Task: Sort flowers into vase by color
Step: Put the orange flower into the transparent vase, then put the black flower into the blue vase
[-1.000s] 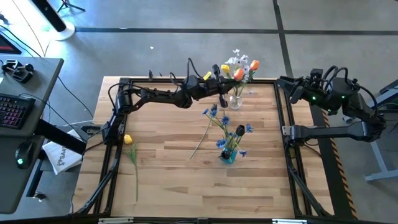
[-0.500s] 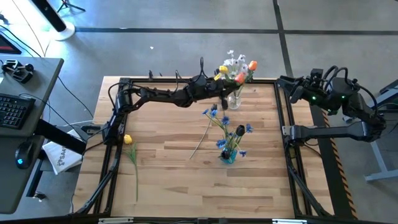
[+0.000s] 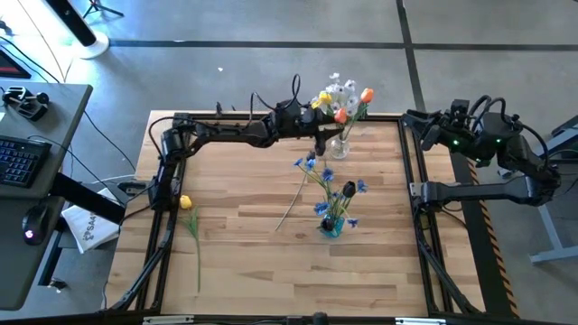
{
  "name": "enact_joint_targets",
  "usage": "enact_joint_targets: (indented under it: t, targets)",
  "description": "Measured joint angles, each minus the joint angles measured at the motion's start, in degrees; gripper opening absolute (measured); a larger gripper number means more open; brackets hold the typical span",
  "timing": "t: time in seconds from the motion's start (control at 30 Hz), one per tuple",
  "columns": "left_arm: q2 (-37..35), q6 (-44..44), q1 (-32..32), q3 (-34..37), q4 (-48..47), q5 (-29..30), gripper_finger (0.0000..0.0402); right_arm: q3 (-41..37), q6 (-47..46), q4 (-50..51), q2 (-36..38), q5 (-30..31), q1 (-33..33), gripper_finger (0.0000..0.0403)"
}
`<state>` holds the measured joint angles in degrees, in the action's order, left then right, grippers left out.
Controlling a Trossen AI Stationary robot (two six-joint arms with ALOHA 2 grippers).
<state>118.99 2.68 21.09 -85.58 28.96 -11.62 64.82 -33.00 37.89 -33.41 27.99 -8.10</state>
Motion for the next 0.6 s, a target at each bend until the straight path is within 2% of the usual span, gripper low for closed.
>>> enact_joint_targets:
  t: [0.3,0.6]
  targets:
    - [-6.34,5.89,-0.14,-0.02,-19.29,-0.23,0.0172,0.0,2.39,0.02,-0.02,-0.02,0.0,0.0199]
    - [-13.15,3.72,-2.06,-0.02,-32.56,-3.03,0.0172,0.0,3.54,0.14,0.0,-0.04,0.0,0.0199]
